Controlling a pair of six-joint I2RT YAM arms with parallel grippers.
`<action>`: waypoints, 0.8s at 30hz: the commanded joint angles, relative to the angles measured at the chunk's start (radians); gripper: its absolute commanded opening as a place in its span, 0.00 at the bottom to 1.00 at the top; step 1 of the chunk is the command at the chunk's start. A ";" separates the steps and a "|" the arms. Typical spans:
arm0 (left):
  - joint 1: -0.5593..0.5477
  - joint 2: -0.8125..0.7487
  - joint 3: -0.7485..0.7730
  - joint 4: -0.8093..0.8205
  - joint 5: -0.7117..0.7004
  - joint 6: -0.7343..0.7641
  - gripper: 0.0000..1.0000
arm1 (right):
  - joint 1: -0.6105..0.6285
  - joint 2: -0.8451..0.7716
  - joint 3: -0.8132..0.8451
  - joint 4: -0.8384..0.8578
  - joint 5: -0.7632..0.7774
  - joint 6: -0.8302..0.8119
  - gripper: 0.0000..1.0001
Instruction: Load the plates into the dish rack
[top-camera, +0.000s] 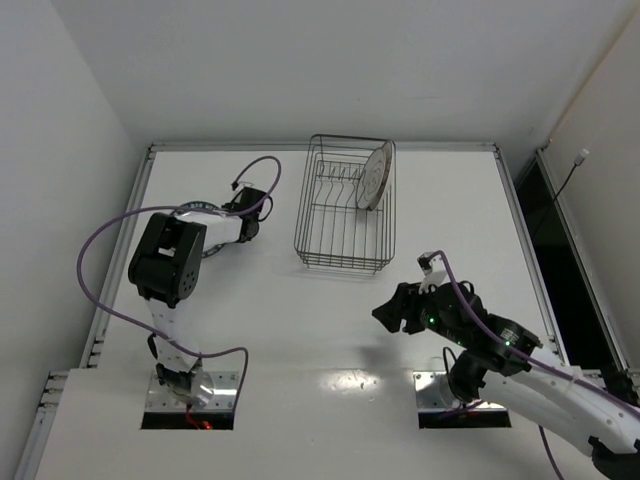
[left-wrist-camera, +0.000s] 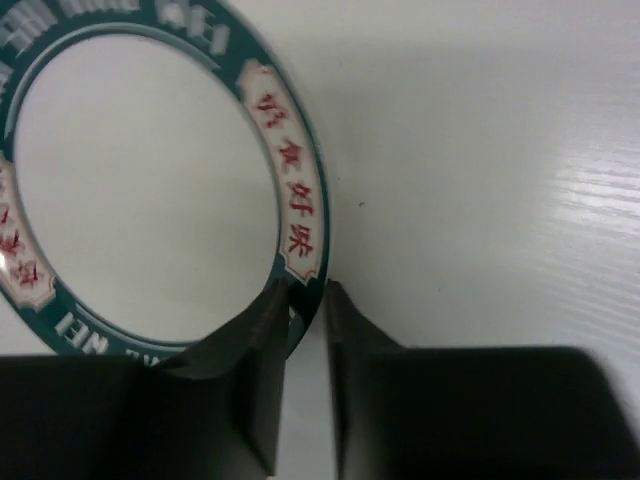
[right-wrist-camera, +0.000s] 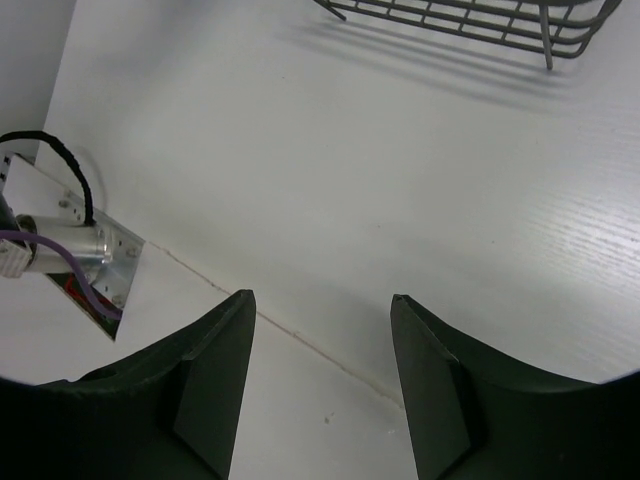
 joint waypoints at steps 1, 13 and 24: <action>0.017 0.096 0.013 -0.091 0.050 -0.013 0.09 | 0.006 -0.036 -0.020 0.026 0.020 0.065 0.54; -0.063 -0.325 0.045 -0.104 0.043 -0.077 0.00 | 0.006 -0.131 -0.118 -0.015 0.042 0.147 0.54; -0.265 -0.385 0.572 -0.208 0.001 -0.080 0.00 | 0.006 -0.163 -0.107 -0.035 0.045 0.159 0.54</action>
